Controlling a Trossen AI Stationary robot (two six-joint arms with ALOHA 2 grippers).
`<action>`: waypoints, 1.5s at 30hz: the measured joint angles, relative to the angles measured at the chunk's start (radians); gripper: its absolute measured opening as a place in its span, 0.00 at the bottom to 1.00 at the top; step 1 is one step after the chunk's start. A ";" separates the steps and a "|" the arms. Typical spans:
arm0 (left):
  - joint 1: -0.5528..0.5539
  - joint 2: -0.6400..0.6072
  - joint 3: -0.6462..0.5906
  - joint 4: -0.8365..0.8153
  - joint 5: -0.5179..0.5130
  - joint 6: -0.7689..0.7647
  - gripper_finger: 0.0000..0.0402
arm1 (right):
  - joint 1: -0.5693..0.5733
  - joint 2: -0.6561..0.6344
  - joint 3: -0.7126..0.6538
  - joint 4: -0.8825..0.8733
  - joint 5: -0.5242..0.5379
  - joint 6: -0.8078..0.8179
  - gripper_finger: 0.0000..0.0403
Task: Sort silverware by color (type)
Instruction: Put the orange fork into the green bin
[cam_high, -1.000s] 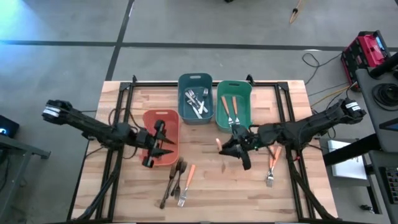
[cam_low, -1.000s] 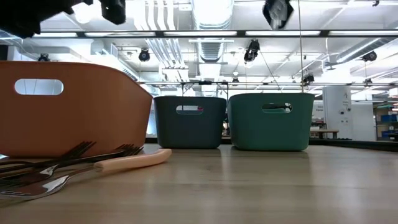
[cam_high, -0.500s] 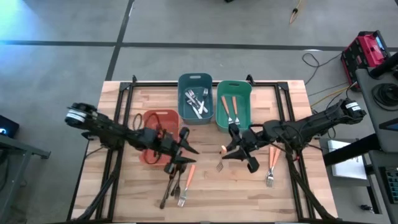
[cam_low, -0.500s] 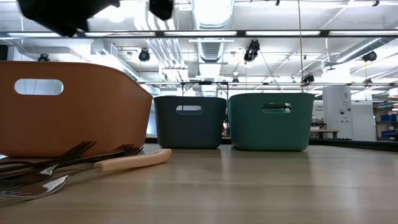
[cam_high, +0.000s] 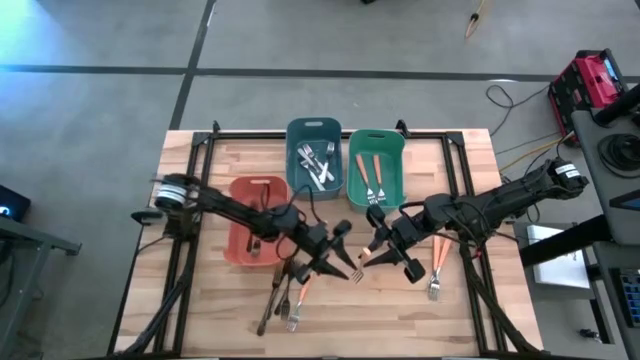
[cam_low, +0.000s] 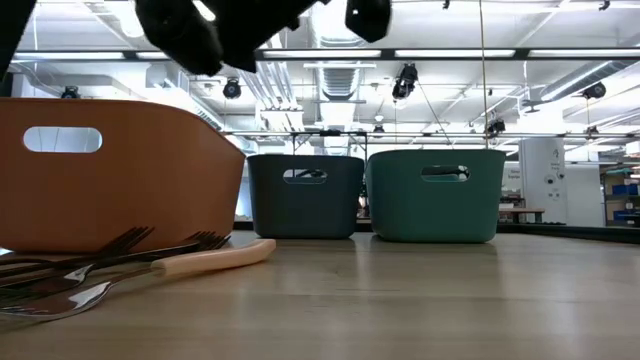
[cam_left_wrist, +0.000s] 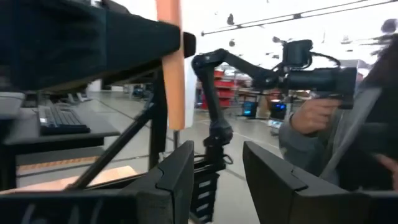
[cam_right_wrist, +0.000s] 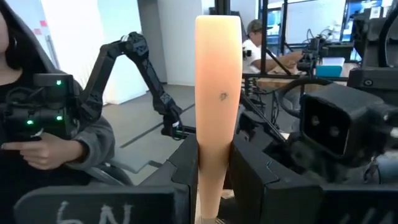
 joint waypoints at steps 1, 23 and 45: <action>0.002 0.015 0.017 0.000 0.003 -0.011 0.30 | 0.000 0.000 0.000 0.000 -0.003 -0.002 0.14; 0.061 0.091 0.110 -0.018 0.073 -0.099 0.30 | 0.002 0.000 0.000 -0.003 -0.022 0.017 0.14; 0.069 0.088 0.160 -0.032 0.182 -0.034 0.30 | -0.005 -0.002 0.000 0.031 0.032 -0.036 0.14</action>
